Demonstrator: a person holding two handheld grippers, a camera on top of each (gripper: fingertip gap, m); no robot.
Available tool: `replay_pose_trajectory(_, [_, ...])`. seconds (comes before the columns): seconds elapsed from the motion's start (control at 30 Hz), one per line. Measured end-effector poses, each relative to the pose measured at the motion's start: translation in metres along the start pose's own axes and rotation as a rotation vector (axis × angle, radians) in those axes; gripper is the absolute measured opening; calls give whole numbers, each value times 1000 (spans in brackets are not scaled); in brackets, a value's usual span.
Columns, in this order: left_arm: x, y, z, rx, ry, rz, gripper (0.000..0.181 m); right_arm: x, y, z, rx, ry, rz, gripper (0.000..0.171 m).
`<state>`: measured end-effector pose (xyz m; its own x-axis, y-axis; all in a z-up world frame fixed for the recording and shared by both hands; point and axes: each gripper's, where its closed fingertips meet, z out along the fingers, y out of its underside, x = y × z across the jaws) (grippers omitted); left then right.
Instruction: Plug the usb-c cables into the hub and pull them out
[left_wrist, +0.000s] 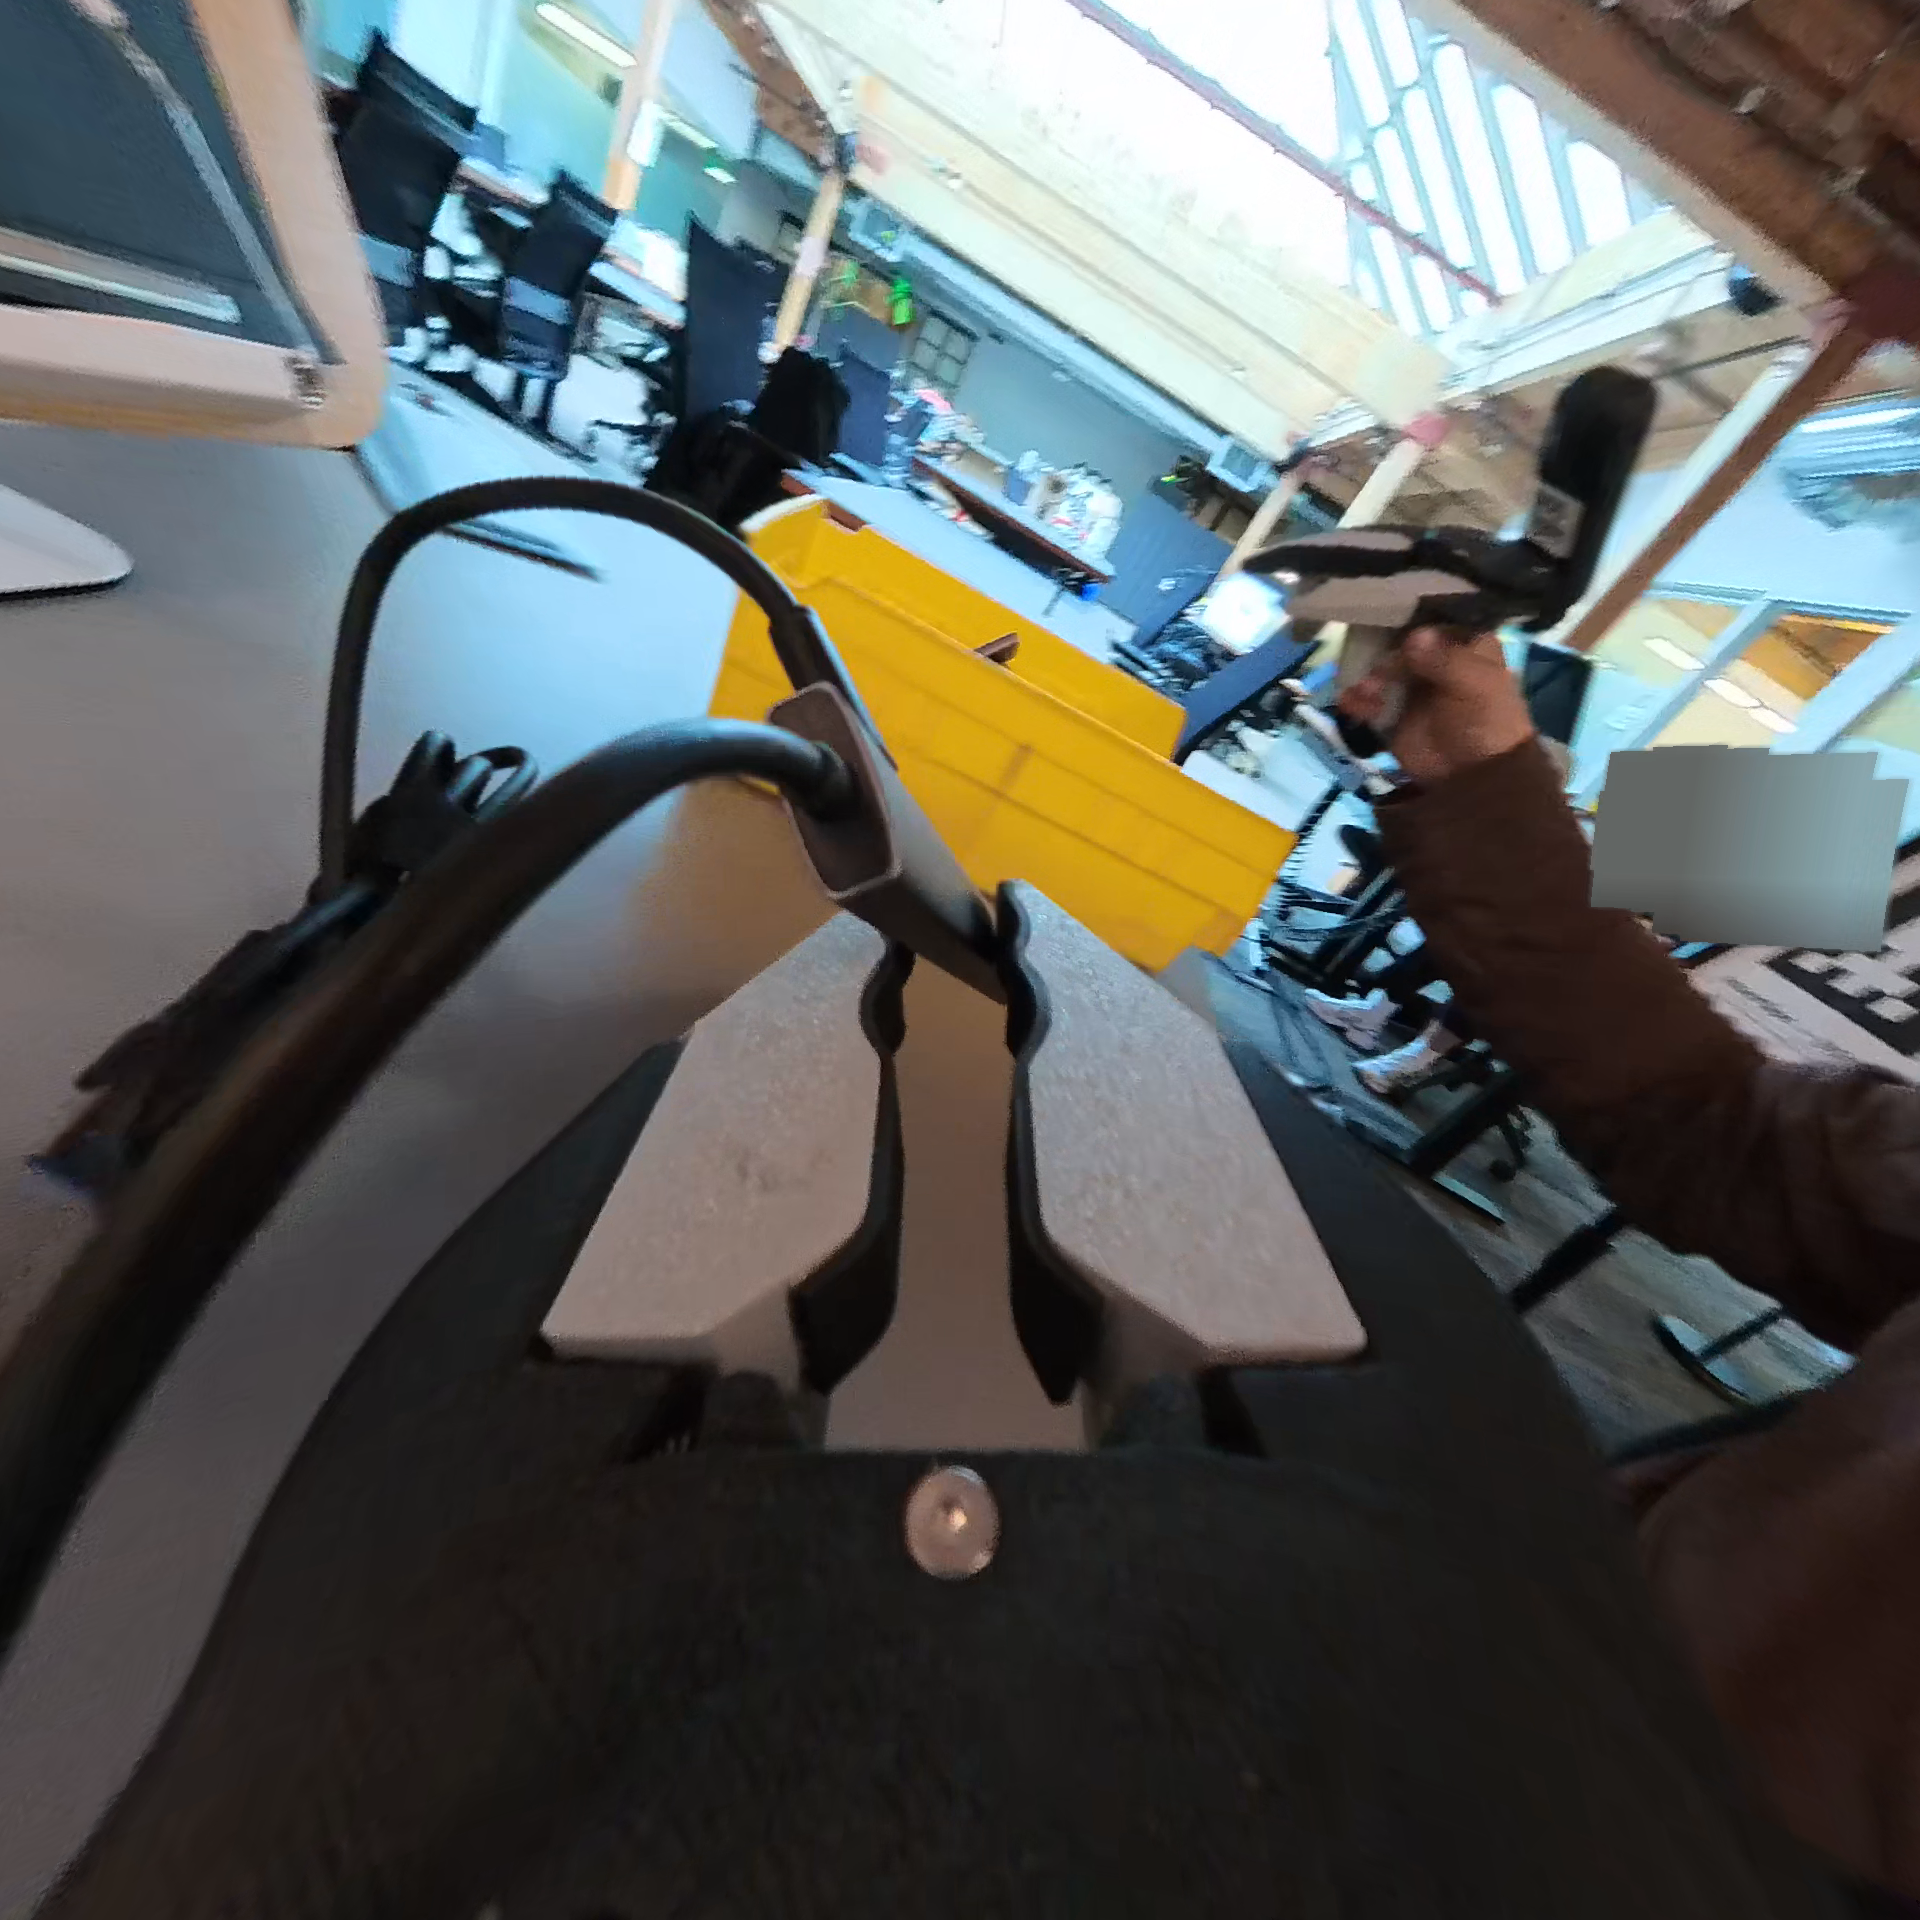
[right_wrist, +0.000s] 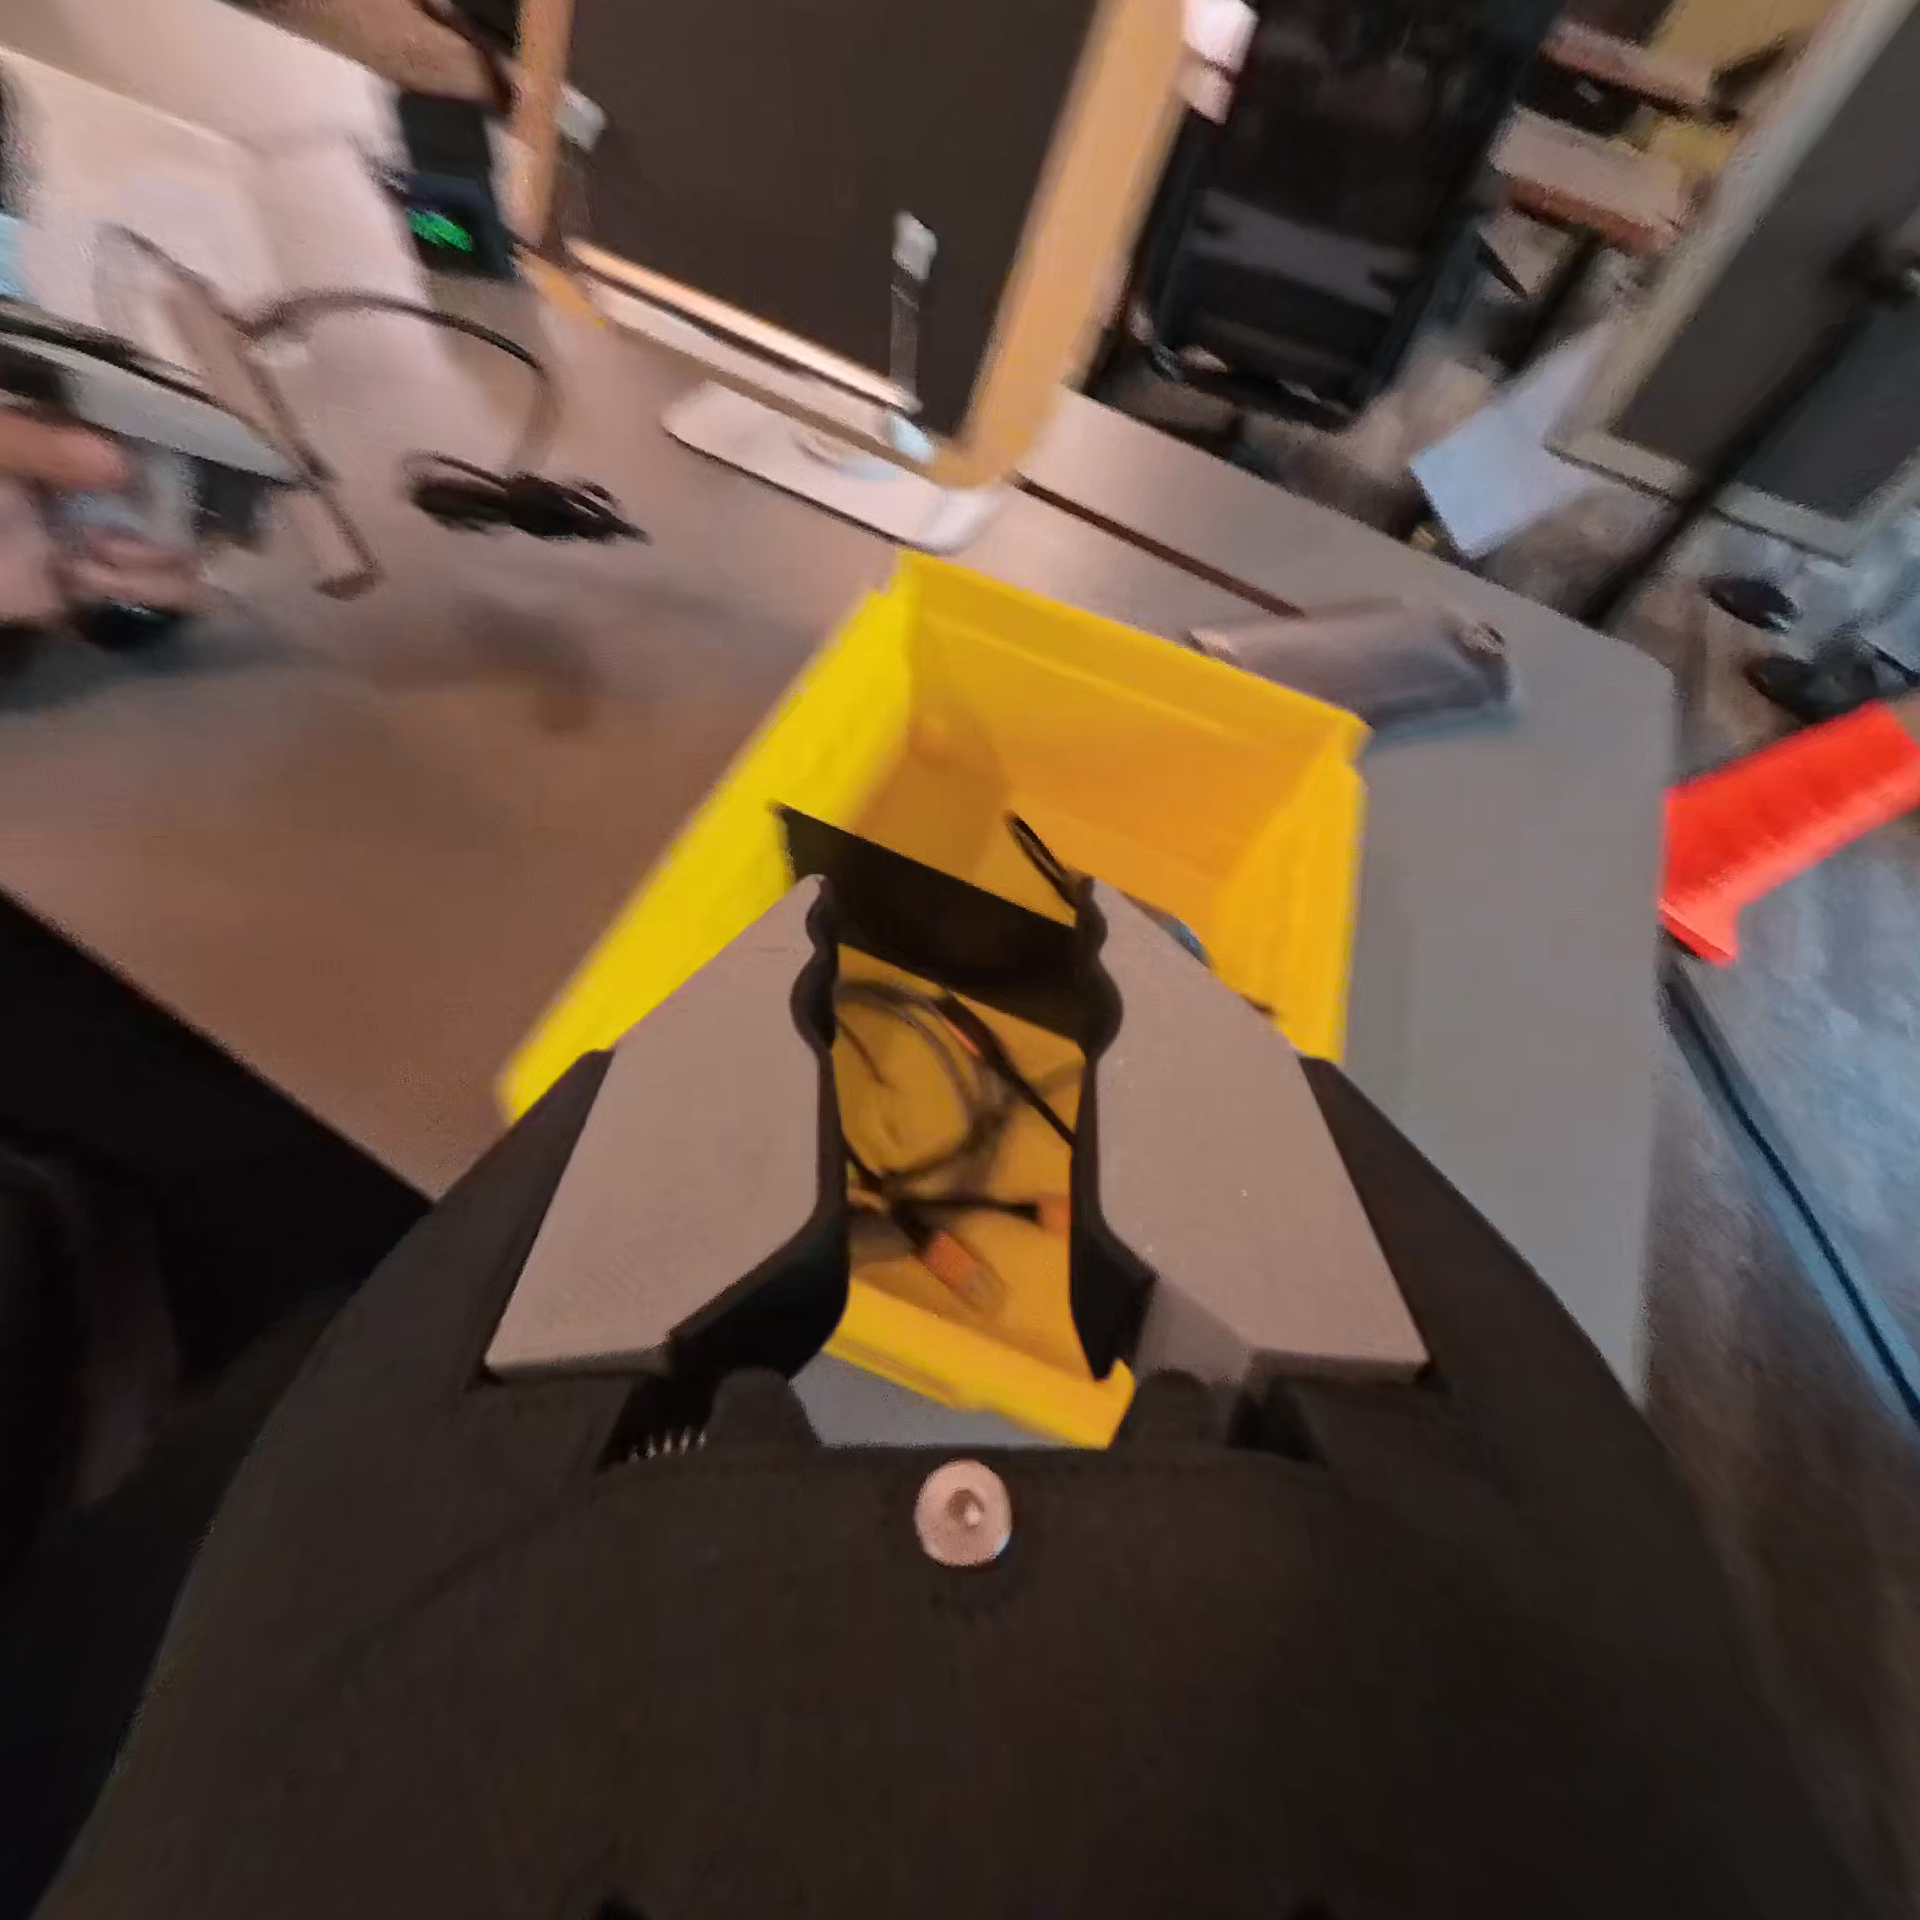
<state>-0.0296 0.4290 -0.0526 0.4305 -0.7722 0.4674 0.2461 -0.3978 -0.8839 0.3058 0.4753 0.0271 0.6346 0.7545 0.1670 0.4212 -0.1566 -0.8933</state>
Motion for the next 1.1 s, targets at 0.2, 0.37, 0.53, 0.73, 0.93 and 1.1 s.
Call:
replay_pose_trajectory(0.2, [45, 2, 6, -6, 269, 4, 11, -130, -44, 44, 77, -378, -58, 47])
replay_pose_trajectory(0.37, [64, 18, 11, -76, 335, 104, 11, -235, -40, 110, -3, -593, -143, 44])
replay_pose_trajectory(0.53, [61, 28, 17, -124, 304, 124, 12, -274, -47, 151, -2, -659, -119, 31])
replay_pose_trajectory(0.73, [64, 33, 21, -146, 299, 162, 11, -277, -83, 176, 122, -756, 126, 37])
replay_pose_trajectory(0.93, [61, 33, 20, -163, 266, 175, 8, -287, -85, 179, 144, -826, 101, 4])
replay_pose_trajectory(1.1, [59, 26, 18, -144, 251, 158, 13, -282, -71, 177, 36, -748, -47, 5])
